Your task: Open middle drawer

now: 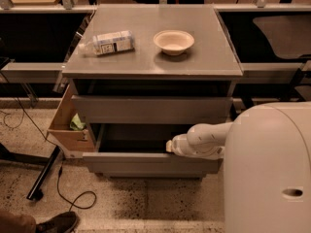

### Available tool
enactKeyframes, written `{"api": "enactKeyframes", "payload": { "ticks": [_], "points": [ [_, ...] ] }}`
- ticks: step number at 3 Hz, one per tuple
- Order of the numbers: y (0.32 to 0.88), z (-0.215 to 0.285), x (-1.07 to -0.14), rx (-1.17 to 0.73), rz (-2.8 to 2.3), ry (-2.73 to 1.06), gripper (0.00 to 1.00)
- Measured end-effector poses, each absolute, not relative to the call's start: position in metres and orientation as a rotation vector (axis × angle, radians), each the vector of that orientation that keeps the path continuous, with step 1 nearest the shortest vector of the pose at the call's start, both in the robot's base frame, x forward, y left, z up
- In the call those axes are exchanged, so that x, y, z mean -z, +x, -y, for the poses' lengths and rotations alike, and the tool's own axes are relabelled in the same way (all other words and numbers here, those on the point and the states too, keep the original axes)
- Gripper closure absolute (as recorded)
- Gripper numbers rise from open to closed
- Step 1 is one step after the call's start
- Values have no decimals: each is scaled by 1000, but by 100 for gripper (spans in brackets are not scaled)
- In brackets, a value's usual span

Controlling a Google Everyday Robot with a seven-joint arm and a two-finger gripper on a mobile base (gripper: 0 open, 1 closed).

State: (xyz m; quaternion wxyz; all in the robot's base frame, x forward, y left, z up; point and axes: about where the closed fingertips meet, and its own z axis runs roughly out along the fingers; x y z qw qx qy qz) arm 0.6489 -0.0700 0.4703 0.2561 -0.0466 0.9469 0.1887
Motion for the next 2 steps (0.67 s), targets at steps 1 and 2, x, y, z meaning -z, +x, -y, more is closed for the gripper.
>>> {"api": "enactKeyframes", "payload": {
  "ticks": [1, 2],
  "points": [
    [668, 68, -464, -548, -2539, -92, 100],
    [683, 65, -460, -572, -2527, -84, 100]
  ]
}}
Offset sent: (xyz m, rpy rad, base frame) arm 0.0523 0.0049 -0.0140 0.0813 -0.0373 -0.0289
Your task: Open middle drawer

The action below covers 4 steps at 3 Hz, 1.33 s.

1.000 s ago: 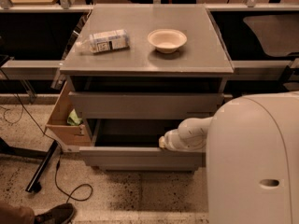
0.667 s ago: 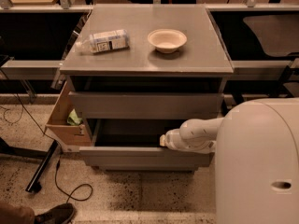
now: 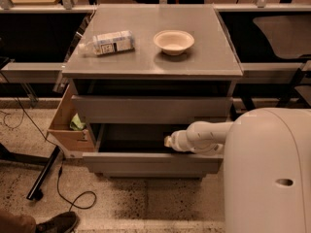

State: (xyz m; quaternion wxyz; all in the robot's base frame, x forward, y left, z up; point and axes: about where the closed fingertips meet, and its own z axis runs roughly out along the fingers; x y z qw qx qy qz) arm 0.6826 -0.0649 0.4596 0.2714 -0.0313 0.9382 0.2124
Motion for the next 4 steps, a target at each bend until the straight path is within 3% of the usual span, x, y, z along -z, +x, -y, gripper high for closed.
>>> {"api": "enactKeyframes", "payload": {
  "ticks": [1, 4],
  "points": [
    [687, 64, -451, -596, -2564, -123, 100],
    [633, 85, -445, -578, -2760, -239, 100]
  ]
}}
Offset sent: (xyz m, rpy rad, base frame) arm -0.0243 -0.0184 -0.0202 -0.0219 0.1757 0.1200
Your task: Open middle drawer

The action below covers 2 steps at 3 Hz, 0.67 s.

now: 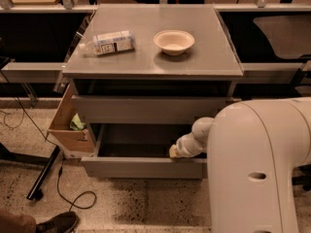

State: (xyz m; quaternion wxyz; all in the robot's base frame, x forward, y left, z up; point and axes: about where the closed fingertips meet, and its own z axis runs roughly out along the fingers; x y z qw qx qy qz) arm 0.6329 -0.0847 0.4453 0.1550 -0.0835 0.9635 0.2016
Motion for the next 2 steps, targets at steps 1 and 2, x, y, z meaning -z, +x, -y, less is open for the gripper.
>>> {"api": "enactKeyframes", "payload": {
  "ticks": [1, 2],
  "points": [
    [617, 86, -443, -552, -2821, -309, 100],
    [607, 86, -439, -541, -2866, -361, 100]
  ]
}}
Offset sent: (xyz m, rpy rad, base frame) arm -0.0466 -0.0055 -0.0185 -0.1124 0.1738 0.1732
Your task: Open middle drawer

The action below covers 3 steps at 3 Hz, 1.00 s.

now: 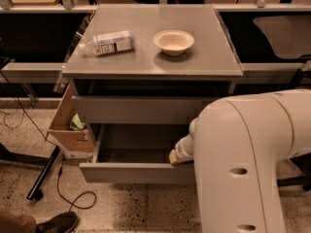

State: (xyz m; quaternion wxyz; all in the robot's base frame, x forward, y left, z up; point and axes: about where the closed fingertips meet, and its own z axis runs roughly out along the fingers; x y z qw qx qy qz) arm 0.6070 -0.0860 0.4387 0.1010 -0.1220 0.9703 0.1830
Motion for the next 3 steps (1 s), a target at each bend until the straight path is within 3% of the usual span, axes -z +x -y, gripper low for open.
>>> {"api": "enactKeyframes", "payload": {
  "ticks": [3],
  "points": [
    [583, 94, -434, -510, -2936, -448, 100]
  ]
}}
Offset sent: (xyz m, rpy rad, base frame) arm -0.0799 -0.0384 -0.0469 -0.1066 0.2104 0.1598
